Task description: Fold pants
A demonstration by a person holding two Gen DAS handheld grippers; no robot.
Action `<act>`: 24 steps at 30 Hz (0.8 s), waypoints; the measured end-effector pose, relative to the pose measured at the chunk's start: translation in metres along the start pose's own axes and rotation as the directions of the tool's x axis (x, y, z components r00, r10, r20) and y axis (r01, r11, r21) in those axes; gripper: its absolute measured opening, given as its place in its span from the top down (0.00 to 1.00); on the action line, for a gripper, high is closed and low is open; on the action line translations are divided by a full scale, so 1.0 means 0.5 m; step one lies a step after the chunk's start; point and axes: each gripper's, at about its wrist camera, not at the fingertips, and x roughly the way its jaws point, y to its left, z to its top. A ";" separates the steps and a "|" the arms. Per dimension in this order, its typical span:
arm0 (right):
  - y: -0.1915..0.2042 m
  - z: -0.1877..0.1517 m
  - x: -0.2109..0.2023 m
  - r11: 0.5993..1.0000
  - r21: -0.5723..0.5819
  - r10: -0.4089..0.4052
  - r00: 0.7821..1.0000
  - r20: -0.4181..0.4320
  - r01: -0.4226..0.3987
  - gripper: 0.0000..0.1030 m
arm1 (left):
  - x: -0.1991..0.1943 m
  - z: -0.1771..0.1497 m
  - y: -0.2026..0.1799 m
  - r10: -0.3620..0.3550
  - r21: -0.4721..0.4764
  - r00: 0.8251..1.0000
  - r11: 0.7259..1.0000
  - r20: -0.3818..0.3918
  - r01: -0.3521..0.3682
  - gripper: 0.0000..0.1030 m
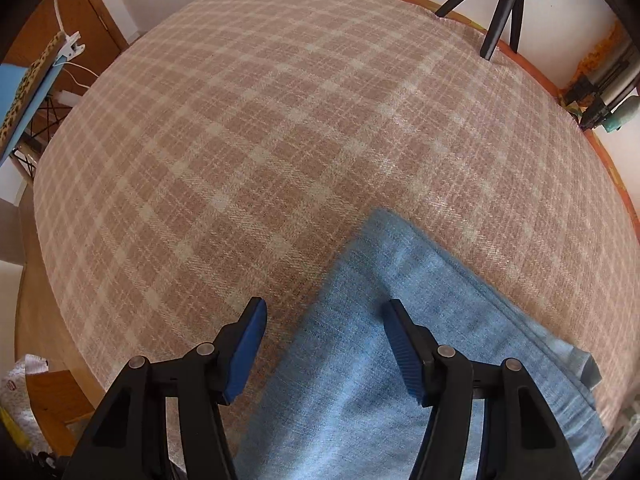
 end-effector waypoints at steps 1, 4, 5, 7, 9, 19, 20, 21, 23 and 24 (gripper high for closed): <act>0.001 0.000 0.003 1.000 -0.009 -0.011 1.000 -0.008 0.011 0.38 | 0.000 0.000 -0.002 -0.001 0.004 1.000 1.000 0.000 0.001 0.79; 0.007 -0.003 0.004 0.999 -0.036 -0.034 0.999 0.001 0.034 0.41 | 0.000 0.000 -0.013 0.007 0.023 1.000 1.000 -0.003 -0.007 0.79; 0.011 -0.005 0.000 0.997 -0.055 -0.047 0.999 0.013 0.048 0.45 | 0.001 0.001 -0.016 0.010 0.028 1.000 1.000 -0.005 -0.010 0.79; 0.019 -0.008 -0.001 0.994 -0.079 -0.072 0.997 0.029 0.074 0.63 | 0.003 0.001 -0.022 0.026 0.043 1.000 0.999 -0.006 -0.025 0.79; 0.006 -0.015 -0.005 0.996 -0.069 -0.048 0.998 0.031 0.050 0.72 | 0.002 -0.003 -0.027 0.039 0.056 0.999 0.998 -0.009 -0.039 0.79; -0.065 -0.052 -0.038 0.991 0.068 0.105 0.987 0.123 -0.114 0.93 | 0.017 -0.005 -0.021 0.120 0.029 0.992 0.993 -0.037 -0.119 0.50; -0.071 -0.055 -0.043 0.988 0.082 0.120 0.984 0.134 -0.132 0.93 | 0.021 -0.006 -0.018 0.118 0.024 0.992 0.993 -0.045 -0.117 0.50; -0.082 -0.055 -0.045 0.985 0.092 0.132 0.981 0.144 -0.146 0.93 | 0.024 -0.005 -0.017 0.119 0.019 0.992 0.993 -0.049 -0.118 0.50; -0.096 -0.060 -0.055 0.979 0.107 0.152 0.974 0.169 -0.172 0.94 | 0.028 -0.006 -0.013 0.114 0.015 0.992 0.993 -0.052 -0.113 0.50; -0.107 -0.063 -0.058 0.975 0.120 0.166 0.970 0.179 -0.189 0.94 | 0.030 -0.007 -0.012 0.108 0.009 0.993 0.994 -0.054 -0.108 0.50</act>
